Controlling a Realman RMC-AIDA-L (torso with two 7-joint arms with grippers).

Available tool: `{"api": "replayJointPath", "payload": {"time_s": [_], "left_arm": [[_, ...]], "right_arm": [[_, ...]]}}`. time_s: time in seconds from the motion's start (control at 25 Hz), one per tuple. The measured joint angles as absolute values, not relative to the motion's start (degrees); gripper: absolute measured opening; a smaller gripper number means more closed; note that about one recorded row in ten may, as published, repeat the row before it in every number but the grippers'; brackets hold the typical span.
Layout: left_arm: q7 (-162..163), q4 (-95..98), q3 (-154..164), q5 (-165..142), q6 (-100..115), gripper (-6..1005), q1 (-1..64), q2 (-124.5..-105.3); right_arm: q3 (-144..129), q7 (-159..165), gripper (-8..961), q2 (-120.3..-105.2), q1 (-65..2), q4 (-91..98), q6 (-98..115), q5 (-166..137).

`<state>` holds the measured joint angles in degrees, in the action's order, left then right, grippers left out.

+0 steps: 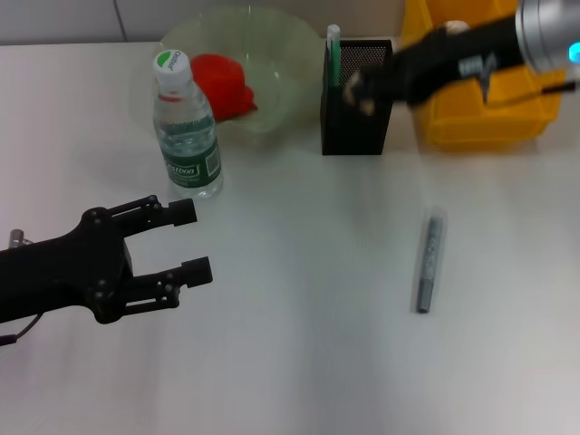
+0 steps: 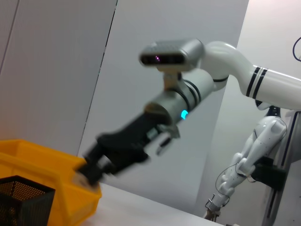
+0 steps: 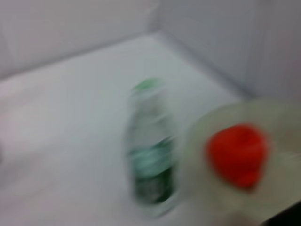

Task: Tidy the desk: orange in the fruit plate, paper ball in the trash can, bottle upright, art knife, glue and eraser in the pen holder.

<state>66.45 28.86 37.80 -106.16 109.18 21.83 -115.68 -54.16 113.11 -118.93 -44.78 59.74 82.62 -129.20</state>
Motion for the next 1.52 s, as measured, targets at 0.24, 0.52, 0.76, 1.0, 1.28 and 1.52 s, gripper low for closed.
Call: {"api": "replayJointPath", "payload": {"time_s": [0.24, 0.52, 0.76, 1.0, 1.28, 1.52], "left_arm": [[66.57, 28.96, 37.95, -106.16, 109.38, 785, 21.88, -115.77], [66.59, 29.10, 37.66, -106.17, 110.11, 785, 21.83, -115.86], [66.62, 29.10, 37.62, -106.17, 110.13, 785, 21.73, -115.85], [66.81, 29.09, 37.62, -106.17, 110.13, 785, 21.62, -115.77], [66.49, 29.09, 37.89, -106.23, 110.12, 785, 21.61, -115.75], [66.34, 29.13, 37.99, -106.48, 110.19, 785, 21.94, -115.76]], "right_arm": [[-54.22, 123.07, 273, -118.92, -47.32, 58.93, 69.12, -133.72], [-59.88, 124.88, 299, -119.07, -50.15, 52.85, 61.76, -137.29], [-63.63, 125.30, 322, -119.19, -50.56, 50.30, 57.59, -137.38], [-63.77, 125.66, 345, -119.26, -50.12, 50.91, 57.42, -137.14], [-63.30, 127.17, 372, -119.15, -47.61, 54.46, 60.29, -132.46], [-57.72, 136.20, 595, -118.55, -44.97, 67.64, 80.80, -132.25]]}}
